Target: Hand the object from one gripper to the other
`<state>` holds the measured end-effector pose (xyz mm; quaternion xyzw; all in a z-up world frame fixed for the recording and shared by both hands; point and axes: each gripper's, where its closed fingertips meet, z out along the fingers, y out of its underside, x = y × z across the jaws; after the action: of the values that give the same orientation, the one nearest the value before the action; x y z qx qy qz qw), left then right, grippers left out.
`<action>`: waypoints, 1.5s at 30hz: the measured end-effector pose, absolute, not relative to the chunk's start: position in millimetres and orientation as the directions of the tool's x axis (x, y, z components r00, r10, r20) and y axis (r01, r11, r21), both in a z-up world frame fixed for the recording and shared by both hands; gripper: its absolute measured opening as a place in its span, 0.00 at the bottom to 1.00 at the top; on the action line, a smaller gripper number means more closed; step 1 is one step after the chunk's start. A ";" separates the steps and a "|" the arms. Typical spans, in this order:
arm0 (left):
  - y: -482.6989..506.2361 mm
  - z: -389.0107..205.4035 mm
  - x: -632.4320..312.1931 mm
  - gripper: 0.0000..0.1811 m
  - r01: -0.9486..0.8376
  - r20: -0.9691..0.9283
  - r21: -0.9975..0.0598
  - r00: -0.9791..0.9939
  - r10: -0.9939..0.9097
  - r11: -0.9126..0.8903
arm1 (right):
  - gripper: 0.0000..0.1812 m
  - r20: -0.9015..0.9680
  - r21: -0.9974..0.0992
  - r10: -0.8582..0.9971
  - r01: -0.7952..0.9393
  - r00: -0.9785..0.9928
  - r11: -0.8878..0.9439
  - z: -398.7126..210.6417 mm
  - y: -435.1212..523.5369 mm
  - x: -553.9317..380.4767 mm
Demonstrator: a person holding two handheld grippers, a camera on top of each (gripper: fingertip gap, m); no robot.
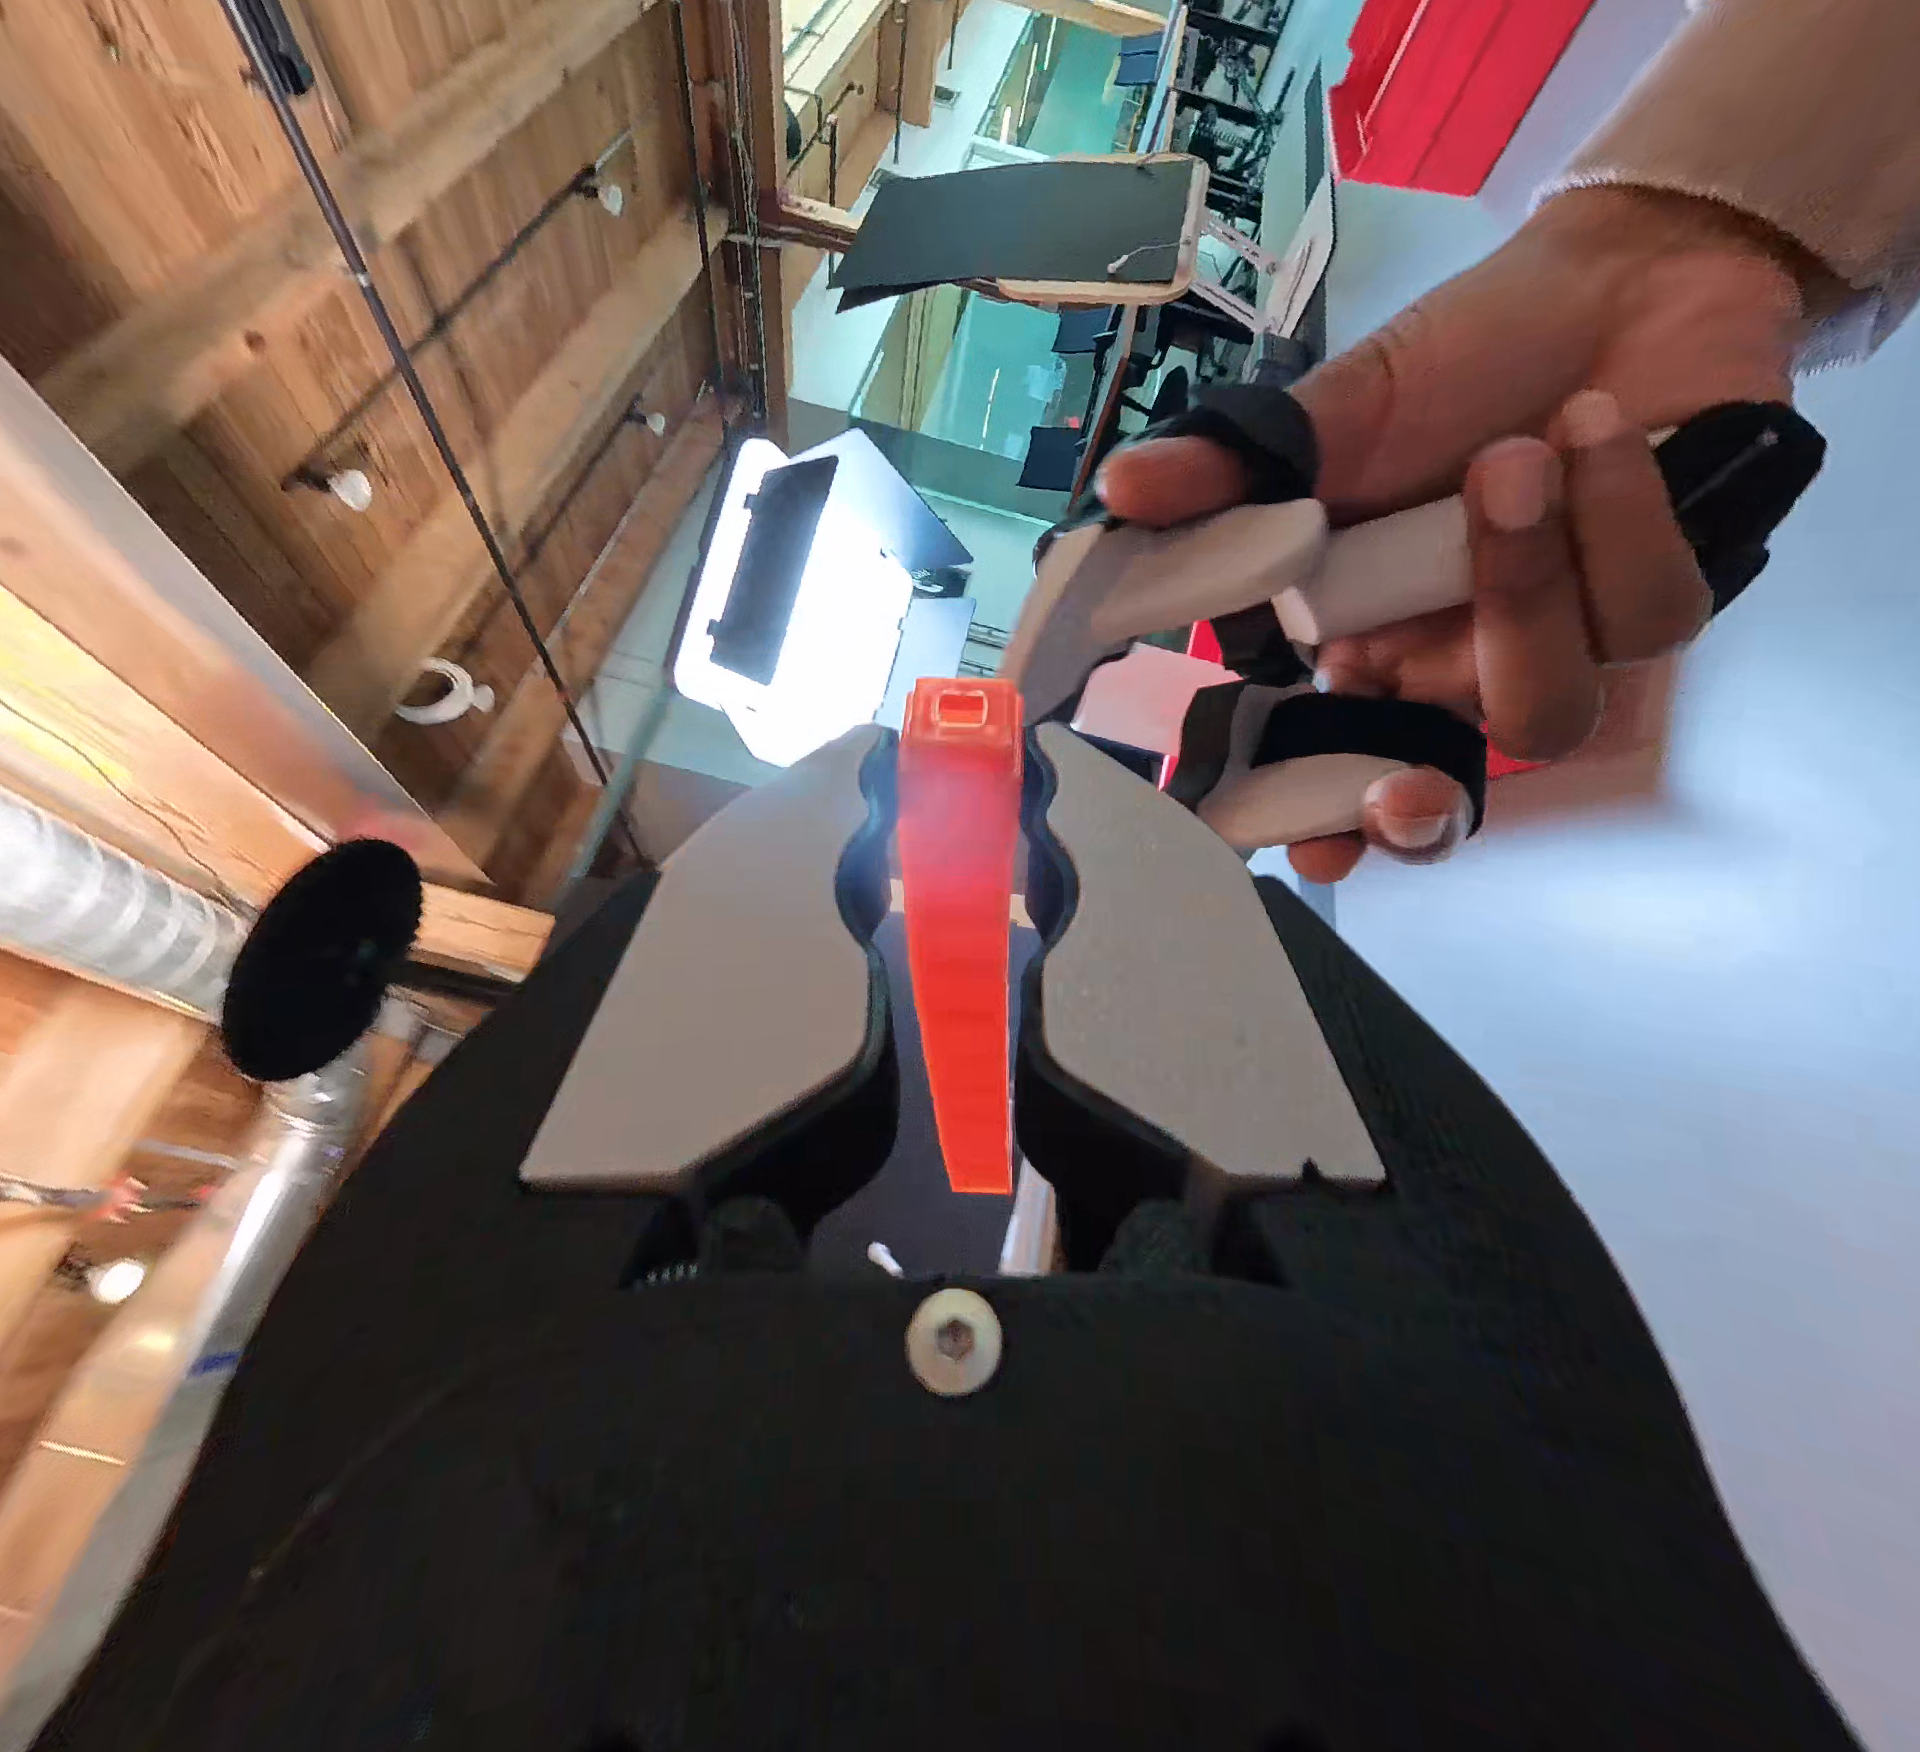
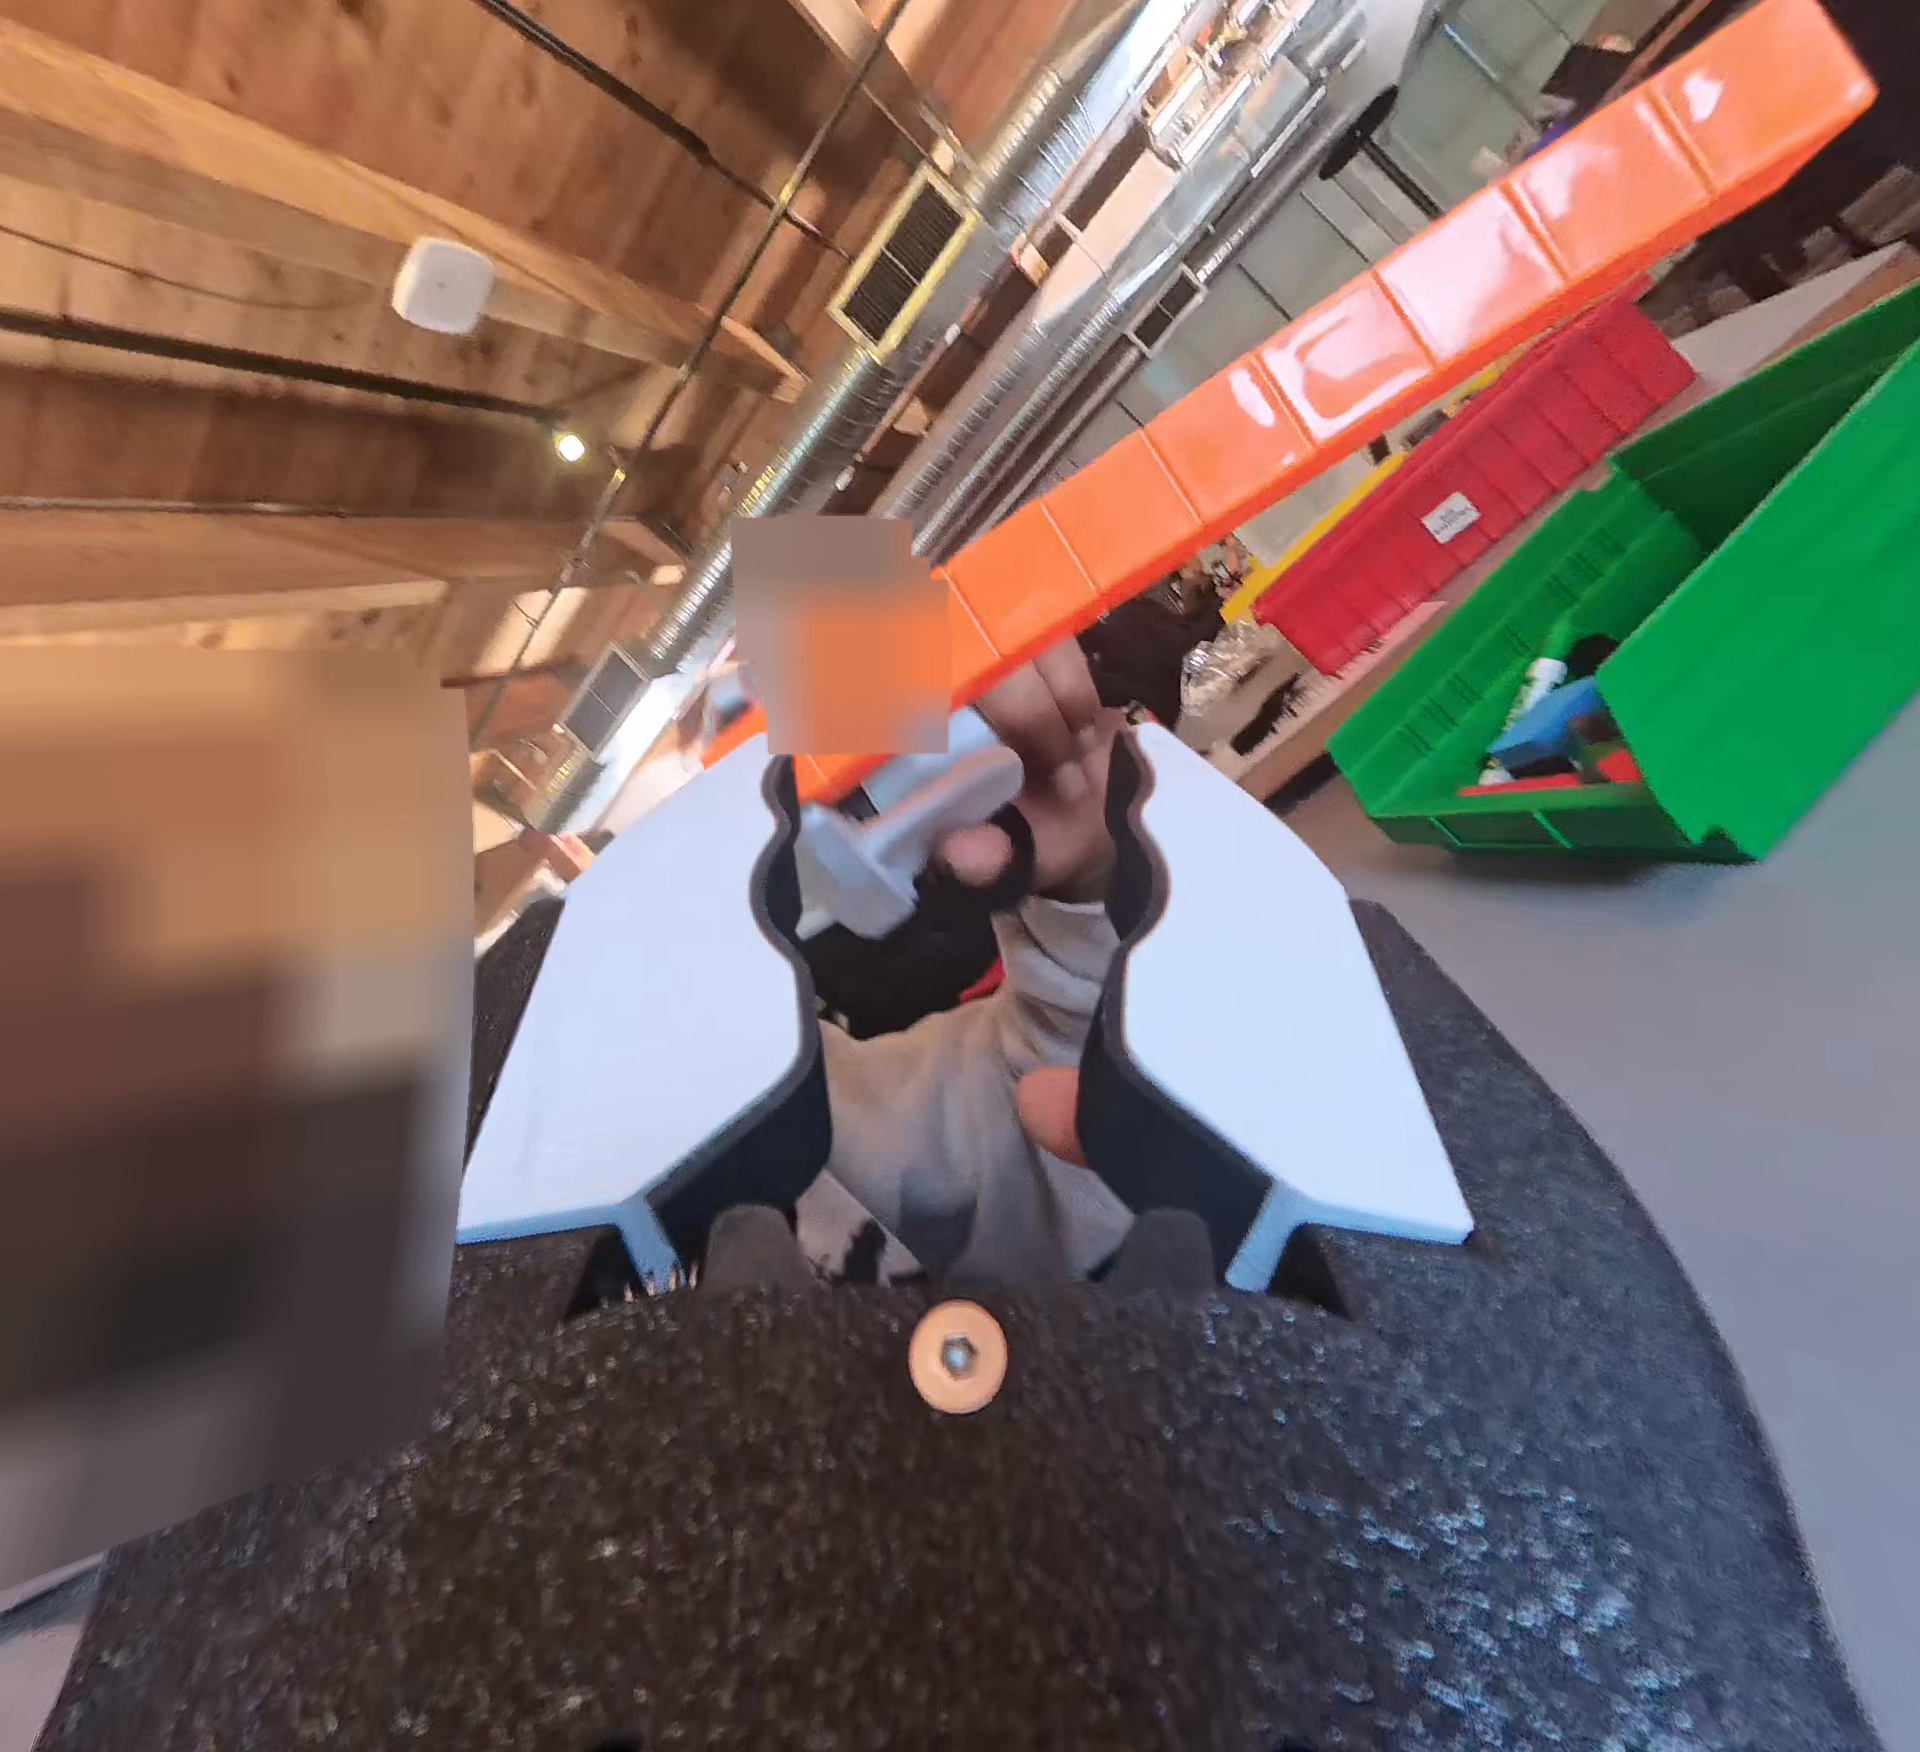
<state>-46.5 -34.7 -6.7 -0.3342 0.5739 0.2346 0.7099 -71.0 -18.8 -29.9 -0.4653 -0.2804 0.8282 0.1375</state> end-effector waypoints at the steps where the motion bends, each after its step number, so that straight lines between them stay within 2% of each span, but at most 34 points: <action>1: -35.0 -10.7 -42.0 0.12 -0.729 -0.981 -0.157 0.194 -0.019 0.666 | 0.31 -0.694 -0.576 0.472 0.025 -0.543 -0.817 -24.9 -20.7 -69.3; 3: -34.8 -19.6 -34.3 0.12 -0.742 -0.991 -0.084 0.133 0.023 0.665 | 0.31 -0.693 -0.563 0.467 0.009 -0.549 -0.826 -18.4 -22.4 -66.2; 13: -47.6 -42.2 -5.2 0.12 -0.726 -0.991 0.119 -0.042 0.129 0.677 | 0.24 -0.709 -0.585 0.434 0.119 -0.555 -0.803 -32.0 -27.0 -67.0; 16: -44.7 -44.9 -5.7 0.12 -0.732 -0.991 0.113 -0.038 0.125 0.672 | 0.22 -0.700 -0.606 0.462 0.111 -0.545 -0.788 -33.3 -22.0 -64.6; 19: -40.7 -43.0 -9.0 0.14 -0.729 -0.996 0.025 0.038 0.078 0.684 | 0.19 -0.673 -0.603 0.463 0.065 -0.576 -0.795 -26.2 -11.1 -55.8; 21: -36.4 -38.4 -14.2 0.19 -0.727 -0.994 -0.057 0.108 0.032 0.684 | 0.17 -0.649 -0.610 0.498 0.002 -0.576 -0.792 -20.0 1.2 -47.8; 25: -25.6 -36.9 -27.2 0.22 -0.716 -0.982 -0.172 0.182 -0.057 0.677 | 0.14 -0.589 -0.680 0.616 -0.092 -0.522 -0.728 -13.4 21.5 -33.0; 29: -5.8 -51.4 -47.1 0.26 -0.665 -0.913 -0.406 0.277 -0.298 0.627 | 0.12 -0.513 -0.786 0.749 -0.123 -0.419 -0.606 -12.8 32.6 -23.4; 32: 9.9 -67.1 -62.9 0.27 -0.547 -0.748 -0.656 0.382 -0.542 0.520 | 0.12 -0.443 -0.861 0.836 -0.107 -0.325 -0.497 -17.4 36.8 -21.7; 34: 15.9 -75.8 -71.2 0.26 -0.404 -0.542 -0.831 0.429 -0.722 0.384 | 0.12 -0.396 -0.898 0.875 -0.082 -0.279 -0.433 -21.0 36.5 -22.3; 36: 17.6 -80.0 -74.4 0.28 -0.262 -0.294 -0.946 0.433 -0.852 0.193 | 0.12 -0.331 -0.934 0.913 -0.056 -0.237 -0.353 -25.5 33.7 -25.0; 39: 7.8 -87.3 -63.3 0.31 -0.179 -0.059 -0.984 0.342 -0.938 -0.004 | 0.12 -0.203 -0.978 0.960 -0.009 -0.192 -0.209 -34.8 24.5 -33.4; 41: 3.4 -93.1 -52.0 0.33 -0.181 -0.019 -0.983 0.309 -0.951 -0.039 | 0.12 -0.127 -0.992 0.975 0.016 -0.180 -0.126 -40.7 16.2 -40.4; 43: 0.4 -96.7 -40.3 0.27 -0.185 -0.034 -0.982 0.294 -0.955 -0.022 | 0.12 -0.083 -0.995 0.980 0.061 -0.180 -0.074 -48.6 8.0 -47.1; 45: 2.3 -101.9 -33.4 0.14 -0.215 -0.055 -0.977 0.312 -0.949 -0.014 | 0.12 -0.054 -0.995 0.982 0.088 -0.180 -0.038 -54.0 2.2 -51.3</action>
<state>-33.4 2.3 -101.9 -0.6193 0.4696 -0.3515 0.5219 -51.3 2.2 -54.0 -0.4841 -0.5525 0.5336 0.4191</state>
